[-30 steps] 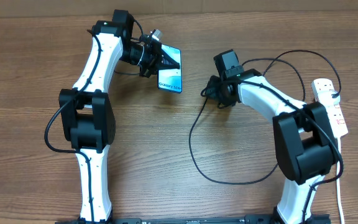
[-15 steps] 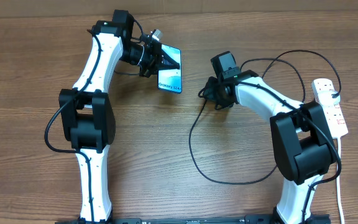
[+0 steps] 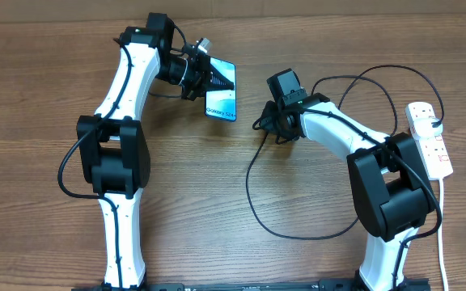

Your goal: Plug charger to phone and switch on socket

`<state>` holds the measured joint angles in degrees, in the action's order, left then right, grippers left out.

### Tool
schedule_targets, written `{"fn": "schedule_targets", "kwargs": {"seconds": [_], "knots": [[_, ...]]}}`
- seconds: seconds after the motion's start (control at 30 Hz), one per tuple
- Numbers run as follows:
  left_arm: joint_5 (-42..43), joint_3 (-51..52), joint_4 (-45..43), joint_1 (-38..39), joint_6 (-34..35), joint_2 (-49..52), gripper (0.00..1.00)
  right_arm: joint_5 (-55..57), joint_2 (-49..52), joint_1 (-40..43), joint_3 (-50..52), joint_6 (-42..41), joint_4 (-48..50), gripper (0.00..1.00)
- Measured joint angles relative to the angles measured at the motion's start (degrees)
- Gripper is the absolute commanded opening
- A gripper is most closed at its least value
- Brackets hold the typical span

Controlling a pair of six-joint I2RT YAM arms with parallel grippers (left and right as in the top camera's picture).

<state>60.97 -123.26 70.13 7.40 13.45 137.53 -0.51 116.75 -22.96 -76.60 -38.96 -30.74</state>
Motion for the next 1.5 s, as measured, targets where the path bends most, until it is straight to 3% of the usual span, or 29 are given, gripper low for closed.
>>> {"fn": "schedule_targets", "kwargs": {"seconds": [0.4, 0.67, 0.8, 1.07, 1.23, 1.5], "knots": [[0.0, 0.0, 0.0, 0.0, 0.0, 0.0, 0.04, 1.2, 1.0, 0.0, -0.1, 0.0, 1.2, 0.18], [0.0, 0.0, 0.0, 0.0, 0.0, 0.0, 0.04, 1.4, 1.3, 0.0, -0.1, 0.0, 2.4, 0.17], [0.0, 0.0, 0.0, 0.0, 0.0, 0.0, 0.04, 1.4, 1.4, 0.0, -0.1, 0.1, 2.6, 0.04], [0.0, 0.0, -0.1, 0.0, -0.1, 0.0, 0.04, 0.2, 1.4, 0.3, -0.2, 0.0, 1.6, 0.03], [3.1, 0.0, -2.1, -0.6, -0.2, 0.0, 0.04, -9.1, -1.0, 3.5, -0.1, 3.8, -0.2, 0.04], [18.6, 0.0, -14.3, -1.8, 3.8, 0.0, 0.04, -36.9, -15.2, 13.1, 0.0, 13.7, 0.7, 0.04]]}}
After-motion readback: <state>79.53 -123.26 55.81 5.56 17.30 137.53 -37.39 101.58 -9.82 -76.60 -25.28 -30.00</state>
